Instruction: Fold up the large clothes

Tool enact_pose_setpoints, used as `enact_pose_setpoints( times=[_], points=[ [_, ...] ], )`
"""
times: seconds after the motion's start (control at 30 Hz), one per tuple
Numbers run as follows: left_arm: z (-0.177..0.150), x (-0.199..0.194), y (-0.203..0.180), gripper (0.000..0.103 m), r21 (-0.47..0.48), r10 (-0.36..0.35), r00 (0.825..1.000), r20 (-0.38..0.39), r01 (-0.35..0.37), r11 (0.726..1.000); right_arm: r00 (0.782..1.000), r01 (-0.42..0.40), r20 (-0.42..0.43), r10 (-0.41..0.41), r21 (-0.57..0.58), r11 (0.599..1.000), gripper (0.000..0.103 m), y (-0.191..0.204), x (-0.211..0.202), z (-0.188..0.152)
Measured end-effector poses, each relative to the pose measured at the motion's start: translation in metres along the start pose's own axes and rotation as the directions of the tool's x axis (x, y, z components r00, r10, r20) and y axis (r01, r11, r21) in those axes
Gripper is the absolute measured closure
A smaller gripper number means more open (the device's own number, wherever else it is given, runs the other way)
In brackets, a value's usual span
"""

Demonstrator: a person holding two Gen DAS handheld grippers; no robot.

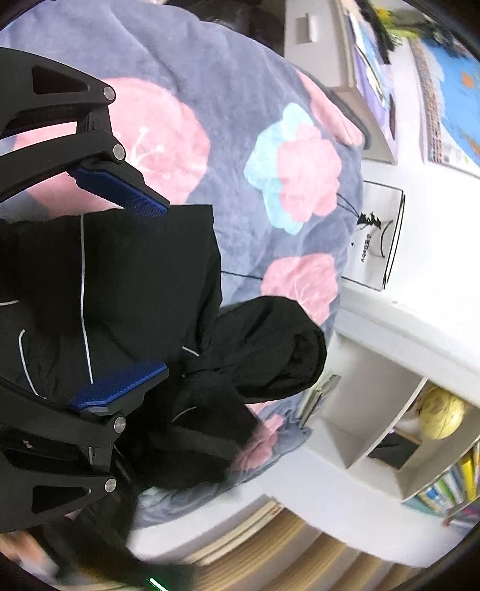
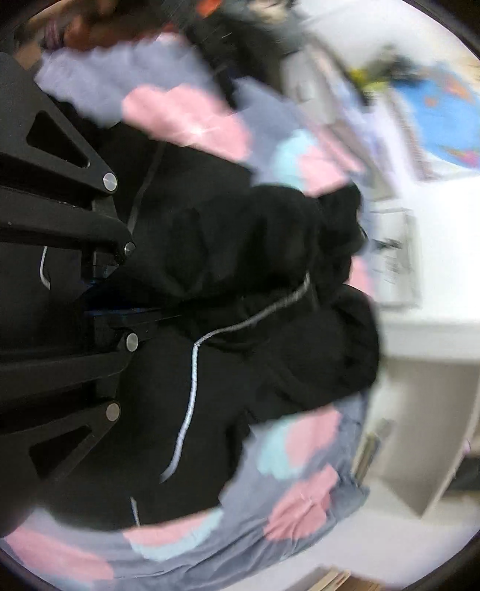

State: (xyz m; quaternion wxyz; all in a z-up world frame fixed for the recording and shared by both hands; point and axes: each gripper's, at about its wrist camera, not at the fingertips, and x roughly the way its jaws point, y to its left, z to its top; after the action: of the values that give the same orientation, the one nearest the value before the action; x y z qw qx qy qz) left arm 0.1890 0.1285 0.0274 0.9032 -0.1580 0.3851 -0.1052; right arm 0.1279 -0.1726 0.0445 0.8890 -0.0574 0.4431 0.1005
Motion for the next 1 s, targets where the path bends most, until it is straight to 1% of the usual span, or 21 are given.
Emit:
enact_pose_setpoints(
  times=[0.03,0.1,0.13,0.17,0.23,0.27,0.3,0.4,0.43,0.47,0.5,0.53,0.63,0.7,0.73,0.8,0.83,0.87,0.9,0.93,1.0],
  points=[
    [0.001,0.001,0.003,0.021,-0.007,-0.002,1.000,0.001,0.002,1.000,0.999,0.019,-0.027,-0.020,-0.023,1.000,0.090,0.007,0.013,-0.007],
    [0.003,0.003,0.010,0.021,-0.024,0.004,1.000,0.010,-0.004,1.000,0.991,0.060,-0.118,-0.070,-0.092,0.994,0.080,0.033,0.052,-0.028],
    [0.003,0.003,0.012,0.021,-0.031,0.006,1.000,0.014,-0.005,0.999,0.984,0.080,-0.147,-0.097,-0.119,0.990,0.079,0.040,0.062,-0.041],
    [0.003,0.004,0.016,0.021,-0.041,0.000,1.000,0.012,0.000,0.999,0.979,0.090,-0.167,-0.114,-0.143,0.986,0.072,0.044,0.073,-0.048],
    [0.004,0.008,0.022,0.021,-0.065,-0.028,1.000,-0.005,0.028,0.997,0.977,0.111,-0.159,-0.140,-0.180,0.977,0.068,0.049,0.077,-0.056],
    [0.003,0.008,0.025,0.021,-0.073,-0.042,0.999,-0.013,0.041,0.996,0.980,0.096,-0.156,-0.125,-0.185,0.978,0.061,0.050,0.073,-0.056],
    [0.003,0.010,0.026,0.021,-0.077,-0.058,0.998,-0.026,0.056,0.995,0.983,0.062,-0.163,-0.090,-0.172,0.983,0.055,0.049,0.068,-0.056],
    [0.002,0.021,0.024,0.021,-0.080,-0.085,0.995,-0.060,0.080,0.994,0.986,-0.100,-0.146,0.082,-0.121,0.988,0.053,0.038,0.031,-0.052],
    [0.002,0.024,0.023,0.021,-0.079,-0.094,0.993,-0.070,0.089,0.993,0.986,-0.120,-0.132,0.105,-0.118,0.986,0.053,0.037,0.021,-0.050],
    [0.001,0.027,0.021,0.021,-0.078,-0.111,0.990,-0.087,0.104,0.991,0.987,-0.139,-0.100,0.128,-0.108,0.984,0.053,0.030,0.005,-0.048],
    [0.000,0.032,0.018,0.021,-0.079,-0.132,0.985,-0.109,0.124,0.989,0.989,-0.134,-0.068,0.128,-0.092,0.987,0.053,0.021,-0.009,-0.047],
    [-0.002,0.035,0.016,0.021,-0.083,-0.151,0.981,-0.124,0.141,0.986,0.992,-0.121,-0.044,0.118,-0.068,0.990,0.053,0.008,-0.016,-0.043],
    [-0.011,0.051,0.009,0.021,-0.137,-0.240,0.954,-0.177,0.217,0.966,0.998,-0.069,-0.006,0.070,0.042,0.997,0.053,-0.036,-0.023,-0.040],
    [-0.022,0.069,0.001,0.021,-0.173,-0.283,0.932,-0.226,0.248,0.953,1.000,-0.007,-0.025,0.010,0.141,0.990,0.053,-0.076,-0.012,-0.044],
    [-0.027,0.077,-0.003,0.021,-0.177,-0.285,0.926,-0.249,0.246,0.953,0.999,0.015,-0.047,-0.005,0.221,0.975,0.053,-0.100,-0.003,-0.050],
    [-0.038,0.093,-0.010,0.022,-0.169,-0.265,0.921,-0.284,0.224,0.960,0.998,0.028,-0.069,-0.005,0.338,0.941,0.053,-0.133,0.006,-0.067],
    [-0.042,0.099,-0.013,0.026,-0.164,-0.253,0.922,-0.295,0.212,0.963,0.997,0.036,-0.078,-0.007,0.371,0.928,0.053,-0.143,0.012,-0.071],
    [-0.048,0.106,-0.016,0.042,-0.156,-0.243,0.920,-0.308,0.203,0.967,0.996,0.032,-0.093,0.008,0.418,0.908,0.054,-0.155,0.021,-0.080],
    [-0.053,0.113,-0.018,0.061,-0.149,-0.241,0.913,-0.330,0.202,0.968,0.994,0.018,-0.105,0.034,0.455,0.890,0.055,-0.163,0.029,-0.089],
    [-0.058,0.121,-0.022,0.070,-0.139,-0.235,0.903,-0.360,0.197,0.970,0.993,0.012,-0.113,0.046,0.469,0.883,0.055,-0.166,0.034,-0.090],
    [-0.061,0.126,-0.019,0.082,-0.162,-0.244,0.899,-0.364,0.197,0.967,0.989,0.015,-0.135,0.056,0.475,0.880,0.055,-0.166,0.042,-0.095]
  ],
)
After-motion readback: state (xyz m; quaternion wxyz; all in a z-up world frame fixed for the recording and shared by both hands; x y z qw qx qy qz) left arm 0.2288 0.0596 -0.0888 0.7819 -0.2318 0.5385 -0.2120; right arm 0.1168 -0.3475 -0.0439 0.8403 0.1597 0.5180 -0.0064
